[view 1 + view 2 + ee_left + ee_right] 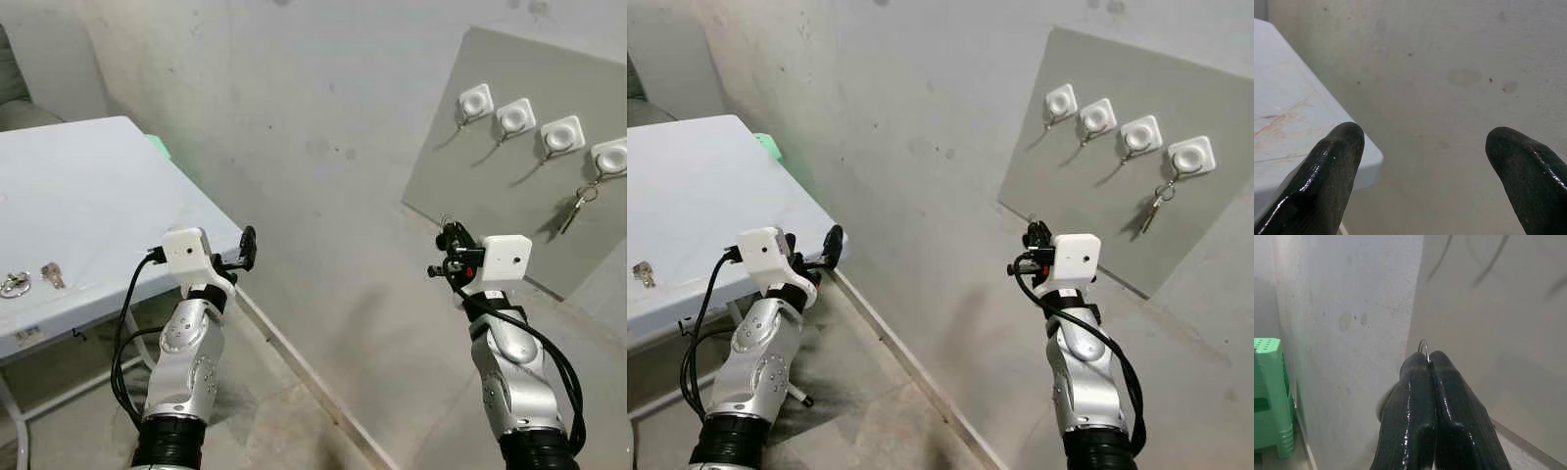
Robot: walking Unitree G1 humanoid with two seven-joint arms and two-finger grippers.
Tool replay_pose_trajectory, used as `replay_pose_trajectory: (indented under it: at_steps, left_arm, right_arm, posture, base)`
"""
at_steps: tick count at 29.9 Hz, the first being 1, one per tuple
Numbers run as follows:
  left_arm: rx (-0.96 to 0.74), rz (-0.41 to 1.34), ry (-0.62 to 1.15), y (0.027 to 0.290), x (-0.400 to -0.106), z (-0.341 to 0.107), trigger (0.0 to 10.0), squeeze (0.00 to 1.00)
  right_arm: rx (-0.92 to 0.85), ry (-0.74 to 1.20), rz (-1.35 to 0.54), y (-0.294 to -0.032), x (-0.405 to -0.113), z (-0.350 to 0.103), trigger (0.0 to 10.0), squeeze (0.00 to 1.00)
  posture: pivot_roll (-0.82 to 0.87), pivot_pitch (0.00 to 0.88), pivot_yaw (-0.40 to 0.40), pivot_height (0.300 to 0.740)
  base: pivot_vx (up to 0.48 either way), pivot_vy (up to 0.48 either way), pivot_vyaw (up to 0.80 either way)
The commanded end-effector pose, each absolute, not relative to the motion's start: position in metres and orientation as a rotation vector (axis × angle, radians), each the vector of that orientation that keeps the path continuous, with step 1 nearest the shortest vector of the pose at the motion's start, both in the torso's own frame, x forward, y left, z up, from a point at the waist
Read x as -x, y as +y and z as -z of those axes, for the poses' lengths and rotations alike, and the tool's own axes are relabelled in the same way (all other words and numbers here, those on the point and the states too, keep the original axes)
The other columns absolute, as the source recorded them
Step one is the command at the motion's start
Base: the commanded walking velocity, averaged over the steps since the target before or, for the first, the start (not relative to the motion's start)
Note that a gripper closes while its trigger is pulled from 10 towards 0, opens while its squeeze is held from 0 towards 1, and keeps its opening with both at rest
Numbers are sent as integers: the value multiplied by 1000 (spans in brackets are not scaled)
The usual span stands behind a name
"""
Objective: Hang keys on a hook
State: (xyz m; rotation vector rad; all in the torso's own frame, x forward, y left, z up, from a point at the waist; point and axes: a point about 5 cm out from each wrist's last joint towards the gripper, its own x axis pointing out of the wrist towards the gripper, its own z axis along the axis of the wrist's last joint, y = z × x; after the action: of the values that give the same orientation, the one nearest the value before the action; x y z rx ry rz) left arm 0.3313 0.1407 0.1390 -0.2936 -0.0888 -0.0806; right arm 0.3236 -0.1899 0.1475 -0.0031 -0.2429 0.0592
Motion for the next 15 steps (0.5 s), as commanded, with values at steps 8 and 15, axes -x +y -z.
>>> replay_pose_trajectory:
  at_steps: [8,15]
  left_arm:
    - [170,345,-214,101,-328,-173,10000,0]
    - [109,547,-237,70,-319,-180,10000,0]
  right_arm:
    - [-49,-437,-64,-188,-330,-188,10000,0]
    - [-33,-486,-76,-183,-336,-199,10000,0]
  posture:
    - [41,10,-107,740]
    - [39,20,-98,740]
  base:
    - [0,0,0]
    - [0,0,0]
